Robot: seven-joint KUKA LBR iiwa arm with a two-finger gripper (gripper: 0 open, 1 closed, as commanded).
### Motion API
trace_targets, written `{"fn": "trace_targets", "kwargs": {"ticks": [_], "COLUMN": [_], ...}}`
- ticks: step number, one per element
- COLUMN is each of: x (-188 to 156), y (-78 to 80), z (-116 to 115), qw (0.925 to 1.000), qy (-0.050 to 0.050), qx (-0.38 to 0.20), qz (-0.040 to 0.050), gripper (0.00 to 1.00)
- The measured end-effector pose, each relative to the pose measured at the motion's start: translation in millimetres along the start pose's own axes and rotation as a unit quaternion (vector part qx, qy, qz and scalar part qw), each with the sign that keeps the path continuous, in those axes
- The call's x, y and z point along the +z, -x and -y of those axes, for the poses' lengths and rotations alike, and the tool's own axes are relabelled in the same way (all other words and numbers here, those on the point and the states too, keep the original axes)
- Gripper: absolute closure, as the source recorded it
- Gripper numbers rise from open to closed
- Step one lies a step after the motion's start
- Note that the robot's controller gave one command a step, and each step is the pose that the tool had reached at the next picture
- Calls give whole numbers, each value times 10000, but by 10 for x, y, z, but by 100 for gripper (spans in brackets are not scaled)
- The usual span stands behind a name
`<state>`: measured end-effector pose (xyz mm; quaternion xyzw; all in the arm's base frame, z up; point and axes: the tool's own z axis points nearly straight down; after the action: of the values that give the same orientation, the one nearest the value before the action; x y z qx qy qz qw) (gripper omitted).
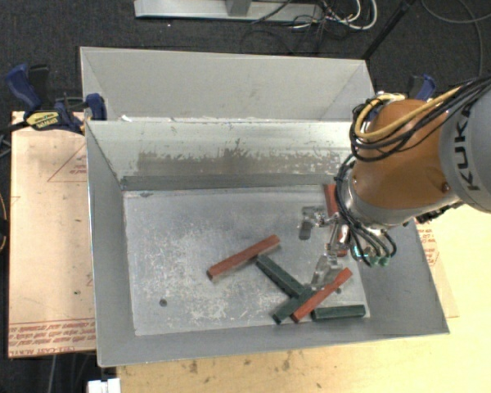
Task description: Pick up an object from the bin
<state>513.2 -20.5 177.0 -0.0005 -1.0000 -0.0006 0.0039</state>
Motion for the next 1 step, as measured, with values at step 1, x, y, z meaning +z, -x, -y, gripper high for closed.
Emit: {"fn": "trace_targets", "kwargs": {"ticks": [1], "x": [-41], "y": [17], "z": [0], "qw": [10000], "qy": [-3], "qx": [-4], "qz": [40], "gripper": [0]}}
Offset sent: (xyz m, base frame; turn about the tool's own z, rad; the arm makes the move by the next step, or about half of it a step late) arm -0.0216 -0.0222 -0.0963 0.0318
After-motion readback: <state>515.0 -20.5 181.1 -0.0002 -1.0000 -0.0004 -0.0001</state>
